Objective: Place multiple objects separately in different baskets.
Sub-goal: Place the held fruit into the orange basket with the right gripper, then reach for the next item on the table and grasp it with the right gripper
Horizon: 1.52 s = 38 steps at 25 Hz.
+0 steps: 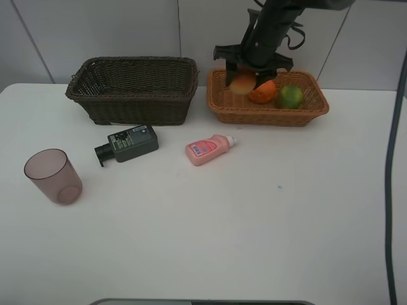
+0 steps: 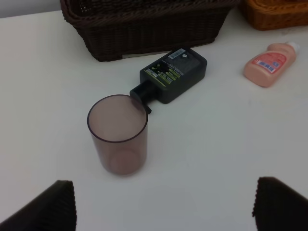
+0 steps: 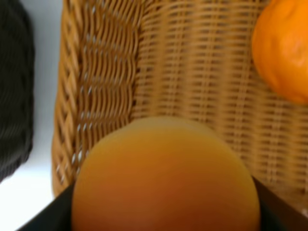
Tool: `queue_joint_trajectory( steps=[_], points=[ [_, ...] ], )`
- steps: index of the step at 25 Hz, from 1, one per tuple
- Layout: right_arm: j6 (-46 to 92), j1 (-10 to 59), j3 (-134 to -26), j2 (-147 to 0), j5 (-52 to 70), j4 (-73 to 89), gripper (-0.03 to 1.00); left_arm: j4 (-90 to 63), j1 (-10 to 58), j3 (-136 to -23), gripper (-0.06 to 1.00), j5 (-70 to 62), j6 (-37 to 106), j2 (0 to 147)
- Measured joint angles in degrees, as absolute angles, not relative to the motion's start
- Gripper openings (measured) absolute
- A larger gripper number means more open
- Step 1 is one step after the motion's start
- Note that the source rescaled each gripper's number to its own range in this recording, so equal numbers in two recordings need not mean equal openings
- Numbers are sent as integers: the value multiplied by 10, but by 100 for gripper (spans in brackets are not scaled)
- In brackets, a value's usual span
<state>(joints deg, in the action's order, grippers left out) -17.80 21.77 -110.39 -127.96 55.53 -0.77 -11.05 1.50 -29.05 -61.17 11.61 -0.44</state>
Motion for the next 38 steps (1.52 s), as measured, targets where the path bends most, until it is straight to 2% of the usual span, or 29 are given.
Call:
queue_joint_trajectory(
  steps=[17, 20, 23, 25, 31, 38],
  points=[
    [-179, 216, -1104, -1298, 494, -54, 16, -111, 15, -290, 99, -612, 116, -4],
    [-179, 216, -1104, -1298, 494, -54, 37, -111, 15, -290, 99, -612, 116, -4],
    [-179, 216, -1104, -1298, 493, -54, 62, -111, 15, -290, 99, -612, 116, -4],
    [-178, 216, -1104, -1298, 493, -54, 69, -111, 15, -290, 99, -612, 116, -4],
    [-178, 216, -1104, -1298, 497, -54, 72, -111, 15, -290, 99, -612, 116, -4],
    [-122, 216, -1104, -1252, 589, -38, 72, -111, 15, -290, 99, -612, 116, -4]
  ],
)
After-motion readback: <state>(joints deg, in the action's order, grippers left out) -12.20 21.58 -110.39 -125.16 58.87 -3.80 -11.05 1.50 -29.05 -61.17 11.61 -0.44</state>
